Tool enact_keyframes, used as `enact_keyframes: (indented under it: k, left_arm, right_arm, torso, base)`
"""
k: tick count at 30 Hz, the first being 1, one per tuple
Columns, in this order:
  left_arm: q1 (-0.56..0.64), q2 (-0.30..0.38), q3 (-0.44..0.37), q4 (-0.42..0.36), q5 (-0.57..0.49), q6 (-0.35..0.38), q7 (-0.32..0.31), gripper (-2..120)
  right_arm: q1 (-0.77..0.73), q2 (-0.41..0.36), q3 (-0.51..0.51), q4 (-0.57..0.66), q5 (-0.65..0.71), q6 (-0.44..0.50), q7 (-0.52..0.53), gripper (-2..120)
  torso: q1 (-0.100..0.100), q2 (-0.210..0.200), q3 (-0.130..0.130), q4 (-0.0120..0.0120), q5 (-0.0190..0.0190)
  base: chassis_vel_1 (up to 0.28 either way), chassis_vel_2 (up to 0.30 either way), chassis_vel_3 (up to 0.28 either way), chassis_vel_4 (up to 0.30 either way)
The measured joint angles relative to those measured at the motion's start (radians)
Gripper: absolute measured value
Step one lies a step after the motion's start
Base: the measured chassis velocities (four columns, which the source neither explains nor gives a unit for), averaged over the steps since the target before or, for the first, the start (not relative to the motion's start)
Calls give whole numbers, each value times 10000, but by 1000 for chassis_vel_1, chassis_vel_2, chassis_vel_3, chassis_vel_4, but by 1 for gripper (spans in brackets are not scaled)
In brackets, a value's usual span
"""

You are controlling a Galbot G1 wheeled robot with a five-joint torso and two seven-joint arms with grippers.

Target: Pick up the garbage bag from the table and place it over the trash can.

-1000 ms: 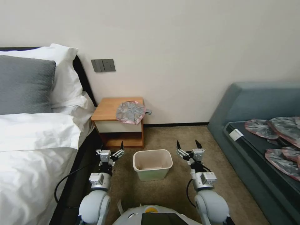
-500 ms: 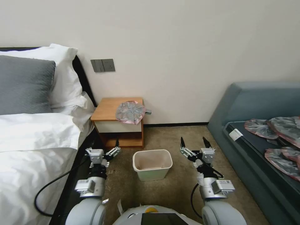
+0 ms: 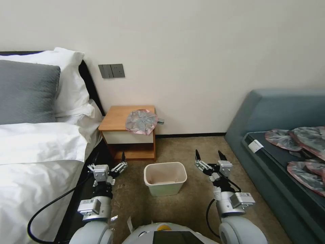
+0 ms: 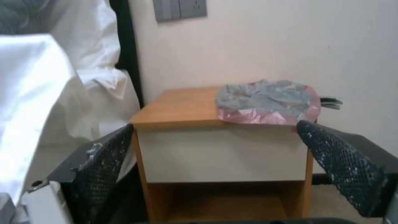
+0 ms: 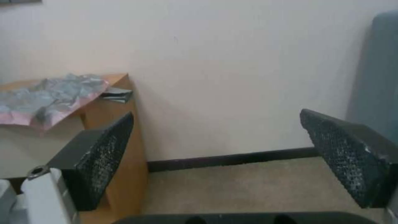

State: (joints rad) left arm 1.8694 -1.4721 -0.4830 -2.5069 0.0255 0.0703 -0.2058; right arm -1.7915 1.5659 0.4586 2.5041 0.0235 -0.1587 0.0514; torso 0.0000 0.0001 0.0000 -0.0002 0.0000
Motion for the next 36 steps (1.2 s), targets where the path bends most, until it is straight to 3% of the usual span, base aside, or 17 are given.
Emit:
enact_keyframes:
  k: [6,9,14,31,36]
  left_arm:
    - [-34,-6,6,27,-151,66,-14,100]
    - [-186,202,8,35,-545,101,95,100]
    - [-255,283,10,49,-726,118,164,100]
    - [-387,261,-75,63,-1007,-61,282,100]
    - [-346,326,-76,66,-1102,-153,240,100]
  right_arm:
    - [631,-346,175,-14,1446,-408,191,100]
    - [800,-476,236,-21,1845,-461,299,100]
    - [1667,-1210,562,-52,3458,-737,761,100]
    - [2045,-1452,486,-501,3913,-912,900,100]
    - [2331,-1699,487,-701,4702,-911,1048,100]
  torso:
    - [0,0,0,7,1]
    - [0,0,0,-2,-1]
    - [0,-1,0,6,1]
    - [0,0,0,1,0]
    - [0,-1,0,0,1]
  base:
    - [0,0,0,0]
    - [0,0,0,0]
    - [0,0,0,0]
    - [0,0,0,0]
    - [0,0,0,0]
